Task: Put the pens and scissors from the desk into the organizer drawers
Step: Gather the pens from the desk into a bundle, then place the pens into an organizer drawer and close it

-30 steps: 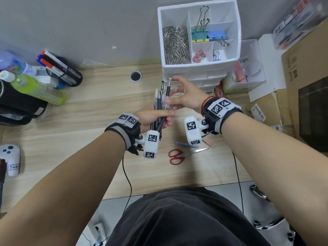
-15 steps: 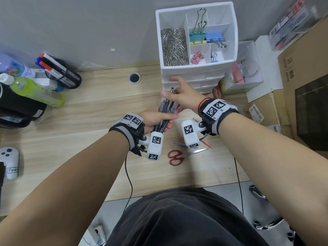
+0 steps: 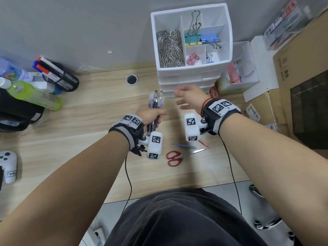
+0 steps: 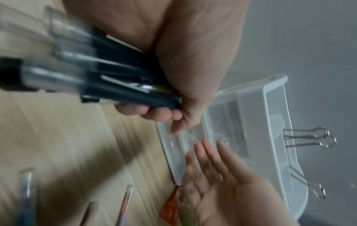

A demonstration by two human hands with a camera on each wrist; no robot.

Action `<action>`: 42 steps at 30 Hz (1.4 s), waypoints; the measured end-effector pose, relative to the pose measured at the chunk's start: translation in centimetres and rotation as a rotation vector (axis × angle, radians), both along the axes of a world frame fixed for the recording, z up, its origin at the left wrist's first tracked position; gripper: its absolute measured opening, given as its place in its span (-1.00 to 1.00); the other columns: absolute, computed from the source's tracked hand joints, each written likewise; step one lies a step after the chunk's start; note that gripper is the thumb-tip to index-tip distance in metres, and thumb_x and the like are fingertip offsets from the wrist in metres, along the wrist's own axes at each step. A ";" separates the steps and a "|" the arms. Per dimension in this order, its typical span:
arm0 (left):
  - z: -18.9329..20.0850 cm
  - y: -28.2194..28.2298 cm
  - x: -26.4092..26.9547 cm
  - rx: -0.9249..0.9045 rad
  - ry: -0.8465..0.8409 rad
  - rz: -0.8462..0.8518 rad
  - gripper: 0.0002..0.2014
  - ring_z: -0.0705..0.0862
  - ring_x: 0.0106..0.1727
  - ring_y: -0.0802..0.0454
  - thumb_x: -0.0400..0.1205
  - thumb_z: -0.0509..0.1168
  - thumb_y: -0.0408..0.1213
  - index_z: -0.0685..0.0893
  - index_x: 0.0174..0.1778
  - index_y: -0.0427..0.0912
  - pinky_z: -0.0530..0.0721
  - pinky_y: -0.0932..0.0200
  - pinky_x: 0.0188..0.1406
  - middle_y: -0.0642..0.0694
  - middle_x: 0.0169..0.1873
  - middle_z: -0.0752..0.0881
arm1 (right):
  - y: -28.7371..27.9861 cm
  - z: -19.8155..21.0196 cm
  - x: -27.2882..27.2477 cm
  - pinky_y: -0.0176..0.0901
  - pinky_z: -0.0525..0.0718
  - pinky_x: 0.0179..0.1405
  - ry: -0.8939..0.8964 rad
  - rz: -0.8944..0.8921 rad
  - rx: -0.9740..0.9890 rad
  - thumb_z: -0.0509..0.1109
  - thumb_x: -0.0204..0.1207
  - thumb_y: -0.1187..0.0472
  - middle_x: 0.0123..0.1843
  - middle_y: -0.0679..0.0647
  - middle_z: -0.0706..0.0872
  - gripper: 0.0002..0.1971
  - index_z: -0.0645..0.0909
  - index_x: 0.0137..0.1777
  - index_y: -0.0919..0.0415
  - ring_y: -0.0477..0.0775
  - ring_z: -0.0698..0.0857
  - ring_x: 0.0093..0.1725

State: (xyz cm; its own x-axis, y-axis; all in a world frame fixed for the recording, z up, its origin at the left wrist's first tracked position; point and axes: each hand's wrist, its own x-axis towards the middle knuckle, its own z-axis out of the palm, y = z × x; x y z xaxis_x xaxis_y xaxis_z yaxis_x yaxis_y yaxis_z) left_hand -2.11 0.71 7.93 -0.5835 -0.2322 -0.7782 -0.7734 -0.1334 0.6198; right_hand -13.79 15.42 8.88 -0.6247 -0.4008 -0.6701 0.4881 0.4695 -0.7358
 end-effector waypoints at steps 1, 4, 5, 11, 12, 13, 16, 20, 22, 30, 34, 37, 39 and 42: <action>-0.1 -0.5 -0.1 -0.040 0.014 0.074 -0.80 0.58 -0.57 0.04 0.43 0.57 -0.30 0.64 -0.33 -0.17 0.57 0.14 -0.51 -0.09 -0.47 0.63 | 0.6 -0.1 -0.6 -0.09 0.70 -0.28 -0.067 -0.180 -0.041 0.37 0.65 0.28 0.09 0.18 0.68 -0.76 0.59 0.29 0.27 0.11 0.69 -0.21; 0.4 -2.0 -0.7 -0.148 0.073 0.256 -0.80 0.61 -0.57 0.06 0.47 0.55 -0.26 0.65 -0.33 -0.18 0.62 0.13 -0.47 -0.05 -0.51 0.65 | 2.1 -0.1 -2.3 -0.16 0.62 -0.50 -0.203 -0.491 -0.161 0.39 0.57 0.38 -0.15 0.20 0.68 -0.93 0.61 0.02 0.32 0.07 0.63 -0.43; 0.8 -2.4 -1.0 -0.167 0.101 0.290 -0.80 0.61 -0.58 0.06 0.48 0.55 -0.23 0.65 -0.32 -0.17 0.63 0.14 -0.47 -0.03 -0.52 0.65 | 2.3 0.1 -2.7 -0.17 0.60 -0.51 -0.238 -0.498 -0.187 0.40 0.56 0.35 -0.19 0.18 0.69 -0.96 0.61 -0.04 0.32 0.05 0.62 -0.46; 4.1 -3.0 -3.8 -0.201 0.273 0.319 -0.66 0.66 -0.50 0.06 0.42 0.59 0.00 0.68 -0.17 -0.17 0.69 0.12 -0.39 0.01 -0.50 0.68 | 1.7 1.2 -2.2 -0.21 0.60 -0.54 -0.340 -0.447 -0.207 0.36 0.62 0.28 -0.18 0.09 0.67 -0.92 0.60 -0.06 0.30 -0.01 0.61 -0.47; 4.6 -3.0 -4.3 -0.214 0.294 0.305 -0.63 0.67 -0.49 0.06 0.41 0.59 0.05 0.68 -0.19 -0.17 0.72 0.09 -0.36 0.02 -0.51 0.69 | 1.7 1.2 -1.8 -0.23 0.60 -0.55 -0.343 -0.422 -0.189 0.34 0.65 0.28 -0.14 0.08 0.67 -0.91 0.61 -0.05 0.29 -0.01 0.61 -0.45; 5.1 -3.0 -4.8 -0.233 0.307 0.292 -0.60 0.68 -0.48 0.05 0.39 0.59 0.09 0.68 -0.22 -0.17 0.75 0.05 -0.34 0.03 -0.53 0.70 | 1.8 1.3 -1.4 -0.25 0.59 -0.57 -0.344 -0.400 -0.175 0.31 0.68 0.27 -0.12 0.07 0.66 -0.89 0.61 -0.07 0.28 -0.01 0.61 -0.42; 6.1 -2.9 -6.2 -0.297 0.285 0.227 -0.56 0.71 -0.45 0.04 0.34 0.60 0.12 0.71 -0.22 -0.20 0.82 -0.10 -0.14 0.02 -0.56 0.74 | 2.3 1.7 0.0 -0.29 0.60 -0.59 -0.383 -0.378 -0.148 0.31 0.70 0.25 -0.14 0.06 0.67 -0.87 0.60 -0.07 0.25 -0.02 0.61 -0.40; 6.6 -2.6 -6.5 -0.366 0.235 0.140 -0.65 0.73 -0.43 0.01 0.37 0.60 0.04 0.68 -0.35 -0.15 0.83 -0.21 -0.10 0.01 -0.60 0.75 | 3.7 4.1 1.1 -0.31 0.62 -0.63 -0.427 -0.122 0.021 0.38 0.67 0.16 -0.09 0.02 0.72 -0.90 0.60 -0.03 0.18 -0.06 0.64 -0.40; 6.7 -2.6 -6.4 -0.409 0.230 0.127 -0.68 0.71 -0.47 0.01 0.39 0.59 0.02 0.69 -0.39 -0.14 0.81 -0.11 -0.16 0.00 -0.60 0.74 | 3.7 5.7 0.9 -0.37 0.50 -0.72 -0.344 0.031 0.119 0.40 0.65 0.16 -0.24 0.03 0.67 -0.86 0.58 -0.11 0.16 -0.11 0.57 -0.56; 7.0 -2.3 -5.4 -0.449 0.222 0.064 -0.72 0.72 -0.50 0.01 0.37 0.57 -0.02 0.70 -0.39 -0.14 0.77 0.07 -0.30 -0.01 -0.58 0.75 | 2.4 9.1 -1.8 -0.28 0.43 -0.62 0.368 0.445 0.439 0.42 0.59 -0.06 -0.40 0.03 0.69 -0.73 0.73 0.05 0.14 -0.02 0.51 -0.54; 7.3 -1.7 -4.8 -0.441 0.241 0.013 -0.72 0.75 -0.49 -0.01 0.35 0.57 -0.04 0.73 -0.36 -0.17 0.79 0.06 -0.35 -0.06 -0.53 0.77 | 2.5 8.7 -1.5 -0.22 0.52 -0.45 0.457 0.555 0.610 0.39 0.59 -0.08 -0.46 0.03 0.65 -0.64 0.82 -0.15 0.21 0.04 0.58 -0.49; 8.0 -0.4 -4.7 -0.355 0.289 -0.042 -0.78 0.68 -0.56 0.02 0.47 0.55 -0.23 0.69 -0.24 -0.28 0.69 0.18 -0.52 -0.11 -0.50 0.71 | 2.7 9.0 -1.1 -0.21 0.44 -0.53 0.425 0.617 0.623 0.36 0.62 -0.05 -0.45 -0.01 0.59 -0.67 0.84 -0.17 0.13 0.02 0.52 -0.50; 8.5 0.6 -4.8 -0.303 0.281 -0.104 -0.81 0.68 -0.57 0.02 0.50 0.54 -0.28 0.68 -0.22 -0.30 0.66 0.19 -0.54 -0.13 -0.50 0.69 | 2.8 9.0 -0.9 -0.20 0.44 -0.51 0.406 0.648 0.631 0.36 0.62 -0.07 -0.45 -0.02 0.58 -0.66 0.85 -0.16 0.12 0.03 0.51 -0.50; 8.8 1.9 -5.3 -0.174 0.194 -0.140 -0.83 0.67 -0.60 0.03 0.53 0.51 -0.36 0.64 -0.16 -0.33 0.65 0.23 -0.60 -0.15 -0.51 0.67 | 3.0 8.8 -1.2 -0.22 0.44 -0.54 0.304 0.656 0.570 0.34 0.63 -0.09 -0.39 0.00 0.57 -0.63 0.87 -0.12 0.13 0.04 0.46 -0.52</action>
